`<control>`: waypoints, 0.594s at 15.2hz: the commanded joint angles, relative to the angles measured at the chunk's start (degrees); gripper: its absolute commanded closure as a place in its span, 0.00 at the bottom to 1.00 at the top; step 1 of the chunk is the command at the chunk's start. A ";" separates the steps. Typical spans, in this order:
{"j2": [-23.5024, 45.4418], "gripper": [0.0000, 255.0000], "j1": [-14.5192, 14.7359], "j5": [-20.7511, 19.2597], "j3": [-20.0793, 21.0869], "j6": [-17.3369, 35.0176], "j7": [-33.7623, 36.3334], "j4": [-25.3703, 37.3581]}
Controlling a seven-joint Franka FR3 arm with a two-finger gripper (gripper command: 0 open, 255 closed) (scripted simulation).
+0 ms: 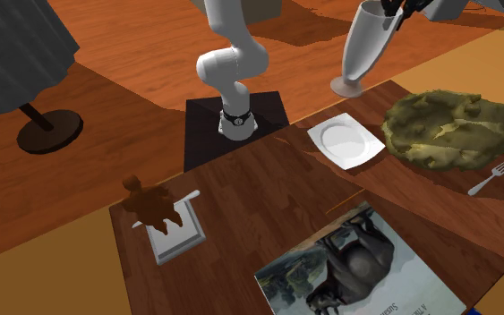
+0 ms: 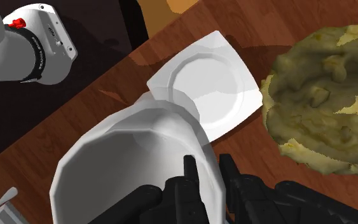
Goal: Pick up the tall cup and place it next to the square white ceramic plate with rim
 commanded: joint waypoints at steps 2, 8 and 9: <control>2.06 1.00 0.36 0.32 4.02 0.35 4.84 2.57; 9.20 1.00 0.47 -1.73 14.91 1.42 16.43 9.70; 10.97 1.00 0.43 -2.70 17.20 1.62 18.69 11.17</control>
